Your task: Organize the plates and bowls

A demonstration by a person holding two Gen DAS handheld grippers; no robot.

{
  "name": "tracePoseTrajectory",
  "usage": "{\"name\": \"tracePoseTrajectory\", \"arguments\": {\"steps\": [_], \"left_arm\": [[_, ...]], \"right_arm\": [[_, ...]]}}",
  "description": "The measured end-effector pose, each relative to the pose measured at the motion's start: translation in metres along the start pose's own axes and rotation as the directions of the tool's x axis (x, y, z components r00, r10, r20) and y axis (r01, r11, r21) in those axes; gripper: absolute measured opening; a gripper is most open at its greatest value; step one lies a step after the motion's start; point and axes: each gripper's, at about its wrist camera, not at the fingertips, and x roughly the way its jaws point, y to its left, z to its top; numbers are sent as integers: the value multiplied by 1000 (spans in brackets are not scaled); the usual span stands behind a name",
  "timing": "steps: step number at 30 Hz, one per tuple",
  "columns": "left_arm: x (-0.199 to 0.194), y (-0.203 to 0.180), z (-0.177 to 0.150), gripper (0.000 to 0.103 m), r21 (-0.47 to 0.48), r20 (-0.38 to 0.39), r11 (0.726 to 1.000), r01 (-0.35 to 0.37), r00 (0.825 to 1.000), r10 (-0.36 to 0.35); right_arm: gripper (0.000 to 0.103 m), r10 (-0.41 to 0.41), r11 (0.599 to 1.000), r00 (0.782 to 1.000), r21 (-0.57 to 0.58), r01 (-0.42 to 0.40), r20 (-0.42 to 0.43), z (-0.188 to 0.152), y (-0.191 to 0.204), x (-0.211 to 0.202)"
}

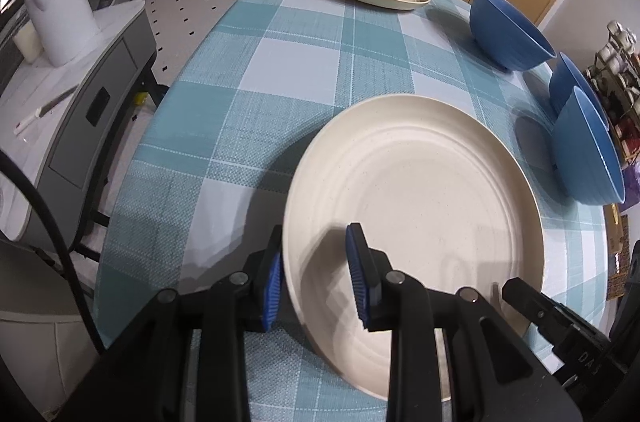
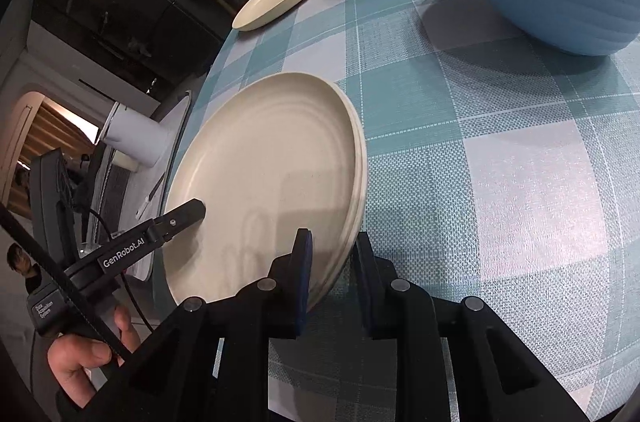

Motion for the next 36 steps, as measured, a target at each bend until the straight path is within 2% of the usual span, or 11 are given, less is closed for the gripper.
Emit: {"name": "tracePoseTrajectory", "arguments": {"steps": [8,11,15,17,19,21,24,28,33,36], "left_arm": [[-1,0,-1,28,1,13,1000,0,1000,0],[-3,-6,-4,30,53,47,997,-49,998,46],[-7,-4,-4,32,54,62,995,-83,995,79],[-10,-2,-5,39,54,71,995,-85,994,81],[-13,-2,-6,39,70,84,993,-95,992,89],[-18,-1,-8,39,76,105,989,-127,987,119],[-29,1,-10,39,55,142,991,-122,983,114],[-53,-1,-11,48,33,240,993,-116,965,105],[-80,-36,-10,50,121,343,980,-159,933,109],[-93,-57,-5,51,148,387,979,-137,919,70]], "right_arm": [[21,-11,1000,1000,-11,11,-5,0,0,-1],[21,-30,998,1000,-47,30,7,-1,2,-3],[22,-60,994,997,-86,64,44,-2,2,-11],[24,-68,993,996,-96,74,65,-3,2,-17],[29,-64,994,994,-88,71,87,-4,-2,-24],[29,-70,994,992,-79,78,102,-8,-6,-30],[29,-68,993,988,-86,80,135,-11,-7,-40],[30,-36,978,974,-192,80,224,-16,9,-63],[31,19,928,939,-356,111,342,-17,34,-96],[47,47,905,921,-406,124,387,-10,41,-110]]}}
